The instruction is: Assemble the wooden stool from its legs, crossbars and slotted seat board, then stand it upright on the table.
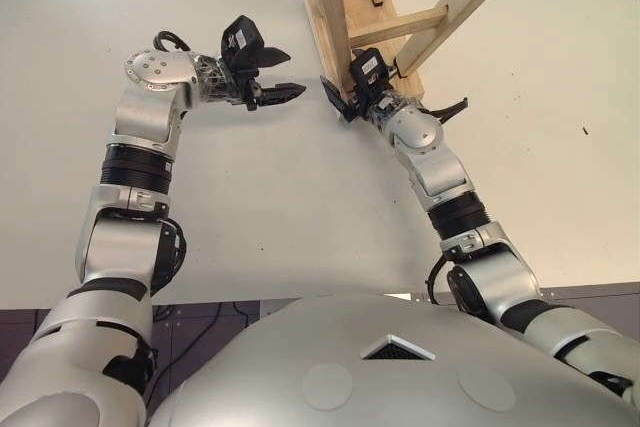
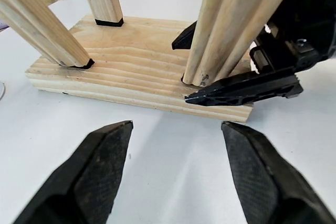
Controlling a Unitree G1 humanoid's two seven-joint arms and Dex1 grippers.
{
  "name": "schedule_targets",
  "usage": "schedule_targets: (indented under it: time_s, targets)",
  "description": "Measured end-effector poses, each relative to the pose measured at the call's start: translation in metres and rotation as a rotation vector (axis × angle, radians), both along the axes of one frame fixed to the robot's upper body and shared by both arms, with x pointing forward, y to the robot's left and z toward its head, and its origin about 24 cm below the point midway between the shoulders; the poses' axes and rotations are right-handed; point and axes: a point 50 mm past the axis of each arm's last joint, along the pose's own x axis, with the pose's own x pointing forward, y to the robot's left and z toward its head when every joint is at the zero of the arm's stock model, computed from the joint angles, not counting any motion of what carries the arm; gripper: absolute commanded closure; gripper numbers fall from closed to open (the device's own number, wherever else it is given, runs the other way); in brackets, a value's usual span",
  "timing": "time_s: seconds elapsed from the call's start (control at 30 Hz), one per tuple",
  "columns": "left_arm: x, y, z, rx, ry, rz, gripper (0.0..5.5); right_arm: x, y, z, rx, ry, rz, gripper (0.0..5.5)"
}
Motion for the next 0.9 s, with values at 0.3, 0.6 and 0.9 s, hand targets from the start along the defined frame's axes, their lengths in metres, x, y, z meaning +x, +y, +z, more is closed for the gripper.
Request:
schedule_targets:
  time_s: [0.3, 0.6, 0.9]
  targets:
    - [0.001, 0.001, 0.001, -0.005, -0.008, 0.016, 2.40, -0.019, 0.005, 0.005, -0.071, -0.111, -0.002, 3.94]
    - [0.009, 0.028, 0.004, -0.058, -0.001, 0.133, 2.40, -0.034, -0.008, 0.002, -0.008, -0.089, 0.155, 4.46]
    - [-0.057, 0.082, -0.017, 0.129, 0.197, -0.329, 2.40, -0.099, -0.116, 0.010, -0.023, 0.044, 0.562, 4.47]
